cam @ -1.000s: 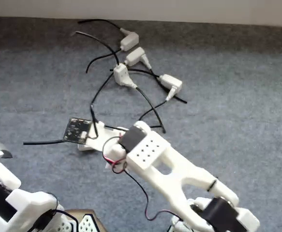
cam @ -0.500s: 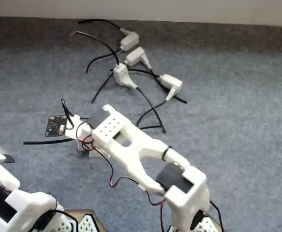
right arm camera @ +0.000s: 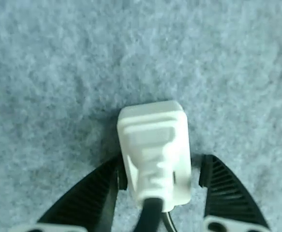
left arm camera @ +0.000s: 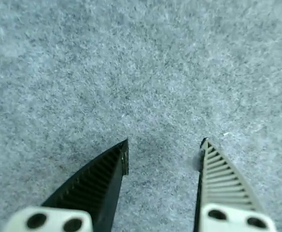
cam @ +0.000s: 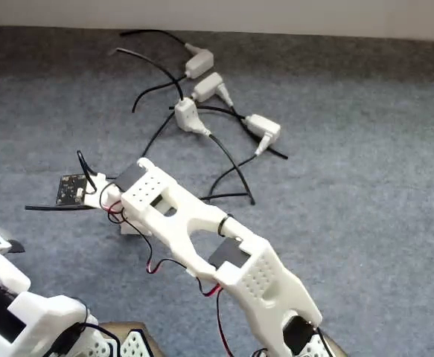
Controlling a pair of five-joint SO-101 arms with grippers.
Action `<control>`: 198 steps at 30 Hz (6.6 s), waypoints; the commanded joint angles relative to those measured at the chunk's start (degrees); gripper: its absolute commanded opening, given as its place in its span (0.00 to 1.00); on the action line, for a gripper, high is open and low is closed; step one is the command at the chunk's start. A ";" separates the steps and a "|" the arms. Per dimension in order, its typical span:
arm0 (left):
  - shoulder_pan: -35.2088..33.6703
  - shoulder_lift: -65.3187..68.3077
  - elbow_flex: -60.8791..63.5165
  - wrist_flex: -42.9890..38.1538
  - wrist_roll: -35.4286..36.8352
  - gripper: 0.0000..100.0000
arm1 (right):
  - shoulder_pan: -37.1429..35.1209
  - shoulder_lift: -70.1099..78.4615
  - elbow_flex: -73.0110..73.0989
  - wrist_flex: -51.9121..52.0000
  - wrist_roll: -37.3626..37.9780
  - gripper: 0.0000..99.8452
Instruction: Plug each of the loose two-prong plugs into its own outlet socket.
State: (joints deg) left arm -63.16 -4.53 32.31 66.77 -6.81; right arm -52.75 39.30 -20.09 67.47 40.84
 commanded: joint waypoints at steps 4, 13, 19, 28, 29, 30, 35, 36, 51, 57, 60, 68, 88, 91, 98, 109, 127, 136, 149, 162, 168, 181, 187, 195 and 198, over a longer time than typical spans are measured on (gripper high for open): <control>-1.10 -0.22 -0.48 -0.62 -0.18 0.24 | 0.75 5.85 -11.21 1.45 0.09 0.10; -0.66 -0.22 -0.31 -0.62 -0.18 0.24 | 3.65 5.58 -30.73 20.26 -7.30 0.04; -0.57 -0.22 -0.13 -0.53 -0.18 0.24 | 9.80 4.97 -54.90 33.80 -11.25 0.04; -0.57 -0.22 -0.04 -0.53 -0.18 0.24 | 27.91 -6.11 -53.41 33.71 -11.25 0.04; -0.57 -0.22 -0.04 -0.53 -0.18 0.24 | 29.76 -6.73 -53.58 33.36 -10.81 0.04; -0.57 -0.22 -0.04 -0.53 -0.18 0.24 | 31.52 -6.90 -53.49 33.01 -9.41 0.04; -0.66 -0.22 -0.04 -0.53 -0.18 0.24 | 39.43 -5.41 -53.58 28.26 -3.96 0.04; -0.66 -0.22 -0.04 -0.53 -0.18 0.24 | 41.01 -4.79 -53.41 25.98 -3.96 0.04; -1.01 -0.22 -0.04 -0.18 -0.09 0.24 | 47.78 23.78 -53.67 -12.88 -11.87 0.04; -0.66 -0.22 -0.04 -0.18 0.00 0.24 | 48.13 27.74 -53.67 -13.85 -13.80 0.20; 0.66 -0.22 -0.04 -0.09 0.09 0.24 | 48.48 26.95 -53.76 -13.85 -15.82 0.24; 5.85 -0.84 -1.80 2.73 0.00 0.24 | 50.59 19.91 -62.55 -5.32 -24.97 0.24; 22.46 -12.88 -43.12 34.11 6.33 0.24 | 51.47 -8.57 -80.57 25.80 -26.20 0.24; 25.01 -23.16 -43.12 34.11 6.59 0.24 | 51.38 -14.90 -80.57 30.55 -26.20 0.24; 32.22 -43.65 -43.03 34.11 6.86 0.24 | 51.65 -26.07 -80.48 33.71 -36.04 0.24; 43.91 -62.64 -24.75 34.37 6.95 0.24 | 51.38 -45.32 -66.15 33.80 -47.91 0.24; 56.13 -97.19 12.44 28.75 6.86 0.24 | 51.38 -101.32 26.68 25.45 -39.12 0.24; 65.10 -97.71 25.80 20.04 6.68 0.24 | 51.38 -120.84 61.49 18.51 -39.21 0.24; 65.01 -97.80 36.09 16.53 6.42 0.05 | 51.38 -140.97 85.58 11.21 -30.24 0.12; 64.92 -97.80 52.53 11.69 6.42 0.01 | 51.65 -140.97 103.96 2.42 -29.80 0.01; 64.92 -97.80 60.62 9.23 6.42 0.01 | 51.74 -144.48 116.79 2.15 -29.89 0.01; 57.71 -97.89 64.84 9.58 6.51 0.01 | 51.74 -144.13 122.95 2.86 -29.89 0.01; 55.52 -97.89 64.84 9.58 6.68 0.01 | 51.74 -144.13 122.95 4.00 -29.98 0.01; 55.34 -97.89 64.84 9.58 6.59 0.01 | 51.74 -144.13 122.95 4.00 -29.98 0.01; 55.34 -97.89 64.84 9.58 6.59 0.01 | 51.74 -144.13 122.95 4.00 -29.98 0.01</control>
State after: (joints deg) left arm -7.25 -102.29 95.96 76.88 -0.22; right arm -1.49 -104.35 94.90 71.16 10.42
